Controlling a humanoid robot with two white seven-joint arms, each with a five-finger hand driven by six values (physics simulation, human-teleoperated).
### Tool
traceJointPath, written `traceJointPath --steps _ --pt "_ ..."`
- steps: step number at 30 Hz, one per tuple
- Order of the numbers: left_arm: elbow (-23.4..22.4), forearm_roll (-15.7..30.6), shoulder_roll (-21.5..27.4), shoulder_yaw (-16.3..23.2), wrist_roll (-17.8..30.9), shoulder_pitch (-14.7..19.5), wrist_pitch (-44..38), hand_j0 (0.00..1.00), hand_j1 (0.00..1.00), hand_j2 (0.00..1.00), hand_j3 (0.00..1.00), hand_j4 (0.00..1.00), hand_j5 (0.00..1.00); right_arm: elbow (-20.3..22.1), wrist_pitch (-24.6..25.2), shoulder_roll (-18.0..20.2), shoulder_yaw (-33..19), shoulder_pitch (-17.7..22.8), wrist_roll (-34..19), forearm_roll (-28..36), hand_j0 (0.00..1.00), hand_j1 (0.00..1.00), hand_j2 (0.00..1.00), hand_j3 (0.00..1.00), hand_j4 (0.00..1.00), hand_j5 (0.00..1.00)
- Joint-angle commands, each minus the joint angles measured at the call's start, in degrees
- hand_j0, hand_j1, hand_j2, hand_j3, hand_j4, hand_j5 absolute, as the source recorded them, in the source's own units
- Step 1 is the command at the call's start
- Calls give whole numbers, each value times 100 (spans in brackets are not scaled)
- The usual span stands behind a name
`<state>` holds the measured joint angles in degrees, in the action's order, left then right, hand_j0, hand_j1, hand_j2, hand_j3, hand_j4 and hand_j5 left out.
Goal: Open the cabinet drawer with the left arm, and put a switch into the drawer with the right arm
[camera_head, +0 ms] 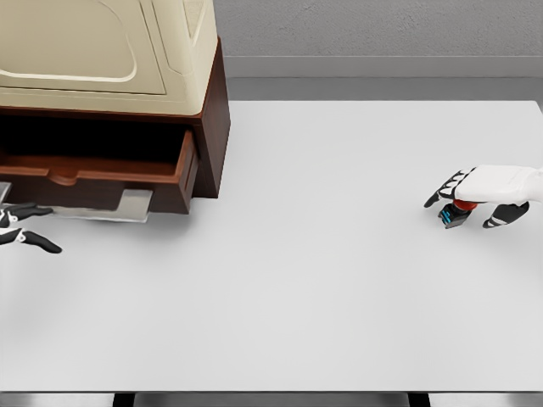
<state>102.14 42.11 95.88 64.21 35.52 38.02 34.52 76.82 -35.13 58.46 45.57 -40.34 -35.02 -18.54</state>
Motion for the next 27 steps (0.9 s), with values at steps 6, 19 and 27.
traceJointPath --steps 6,19,27 --pt "-124 -1170 133 118 -52 -14 48 88 88 88 88 88 88 -1 13 7 -4 0 2 26 85 85 85 85 85 85" --pt "-142 -1205 230 30 -52 -22 48 91 91 91 91 91 91 -1 13 7 -4 -9 2 26 78 78 78 78 78 78" --pt "-160 -598 406 -216 -52 48 48 93 93 93 93 93 93 -1 13 7 22 -9 2 -10 77 77 77 77 77 77"
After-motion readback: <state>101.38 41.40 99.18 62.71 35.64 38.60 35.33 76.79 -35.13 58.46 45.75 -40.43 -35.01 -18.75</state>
